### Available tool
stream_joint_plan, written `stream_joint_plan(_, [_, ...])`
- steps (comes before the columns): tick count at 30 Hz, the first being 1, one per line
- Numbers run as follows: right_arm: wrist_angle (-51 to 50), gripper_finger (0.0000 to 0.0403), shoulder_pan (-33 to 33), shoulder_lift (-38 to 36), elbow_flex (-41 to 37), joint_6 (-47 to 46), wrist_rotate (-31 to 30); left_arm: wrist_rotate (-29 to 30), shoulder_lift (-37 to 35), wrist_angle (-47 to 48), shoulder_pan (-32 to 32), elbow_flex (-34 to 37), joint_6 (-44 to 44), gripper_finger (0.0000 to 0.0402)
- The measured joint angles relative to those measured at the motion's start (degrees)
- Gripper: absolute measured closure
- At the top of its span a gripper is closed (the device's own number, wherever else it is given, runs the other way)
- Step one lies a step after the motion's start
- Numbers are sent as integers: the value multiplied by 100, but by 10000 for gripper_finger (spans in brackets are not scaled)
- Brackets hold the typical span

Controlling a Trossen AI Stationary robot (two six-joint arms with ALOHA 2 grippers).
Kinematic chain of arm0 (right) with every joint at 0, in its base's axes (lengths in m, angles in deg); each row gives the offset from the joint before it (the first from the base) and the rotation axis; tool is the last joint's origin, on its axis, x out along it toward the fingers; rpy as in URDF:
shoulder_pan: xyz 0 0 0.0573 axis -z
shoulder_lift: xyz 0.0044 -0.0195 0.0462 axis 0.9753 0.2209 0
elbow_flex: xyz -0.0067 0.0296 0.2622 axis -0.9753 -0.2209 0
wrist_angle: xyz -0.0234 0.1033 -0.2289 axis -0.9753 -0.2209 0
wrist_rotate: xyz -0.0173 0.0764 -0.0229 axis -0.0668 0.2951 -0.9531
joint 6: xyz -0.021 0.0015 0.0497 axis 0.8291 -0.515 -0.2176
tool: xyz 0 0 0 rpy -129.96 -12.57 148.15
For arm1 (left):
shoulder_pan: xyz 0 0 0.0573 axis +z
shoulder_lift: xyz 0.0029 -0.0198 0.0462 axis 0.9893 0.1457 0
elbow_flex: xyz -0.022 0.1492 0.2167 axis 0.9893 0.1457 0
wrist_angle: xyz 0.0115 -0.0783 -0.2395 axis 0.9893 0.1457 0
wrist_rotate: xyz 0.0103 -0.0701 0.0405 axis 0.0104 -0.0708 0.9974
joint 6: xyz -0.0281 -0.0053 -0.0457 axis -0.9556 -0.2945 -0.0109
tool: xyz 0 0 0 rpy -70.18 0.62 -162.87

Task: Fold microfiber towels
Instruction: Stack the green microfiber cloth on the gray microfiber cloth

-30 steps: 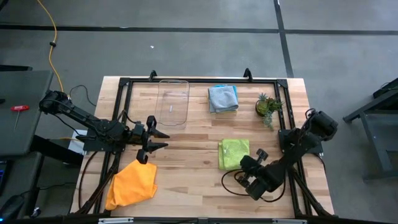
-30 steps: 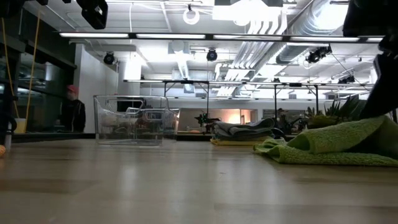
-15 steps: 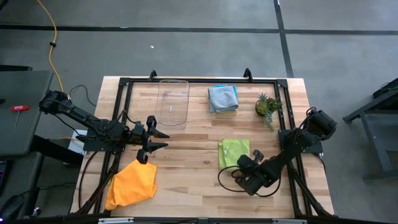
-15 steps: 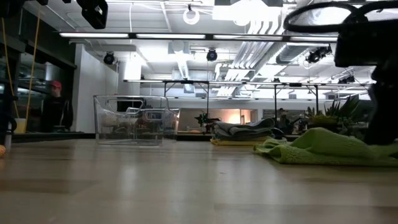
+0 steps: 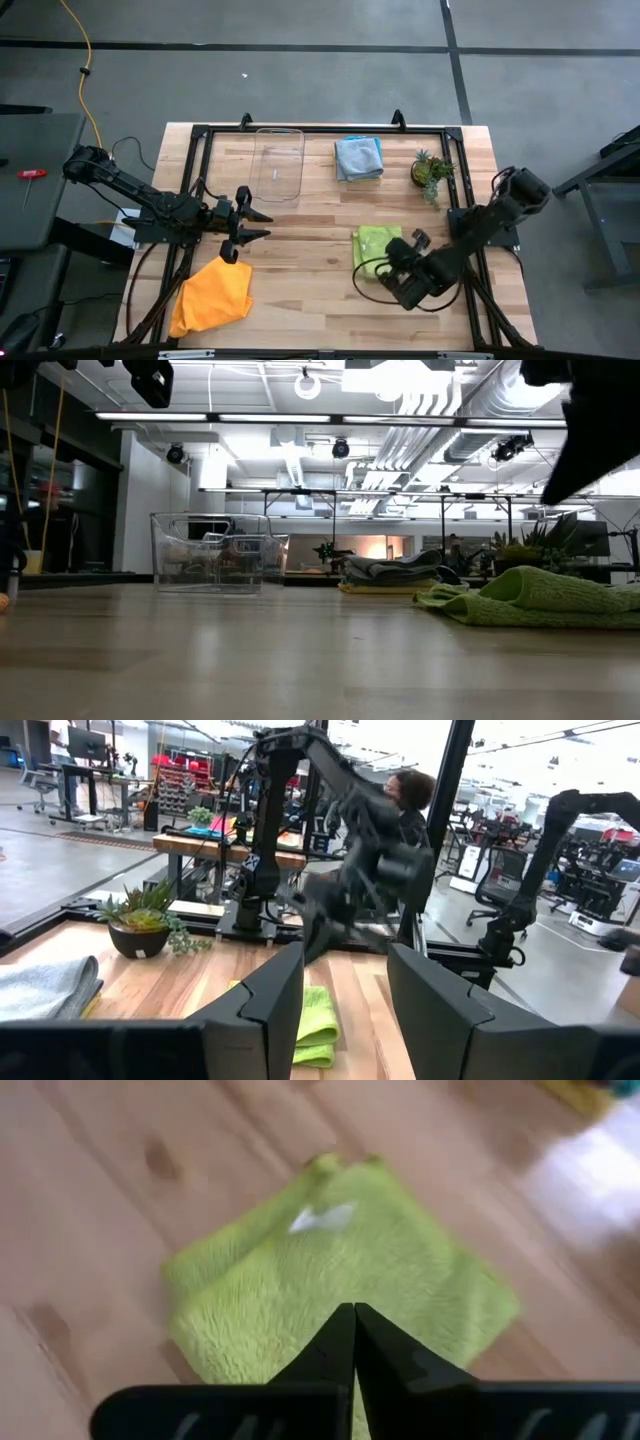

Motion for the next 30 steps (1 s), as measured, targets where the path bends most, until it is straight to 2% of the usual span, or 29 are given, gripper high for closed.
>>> stream_joint_plan(3, [-623,403,47,-334,86,-762,163,2,0,13,1,0,-10,264])
stream_joint_plan(8, [-1005,378,67,-834,-212,-1635,941,0,0,20,-1,0,-35,264])
stream_joint_plan(13, [-675,293,66,-1241,-746,-2304,1449,0,-2,21,0,0,-41,264])
stream_joint_plan(18, [423,188,250,-1376,-1678,-2700,2180,0,-2,20,1,-2,-41,264])
stream_joint_plan(23, [1707,124,557,-1379,-2407,-2632,2148,0,0,20,1,-2,-41,264])
stream_joint_plan(26, [2150,115,687,-1381,-2550,-2494,1947,0,-2,20,1,-2,-41,264])
stream_joint_plan(30, [2222,114,824,-1381,-2559,-2387,1837,0,-2,20,1,-2,-41,264])
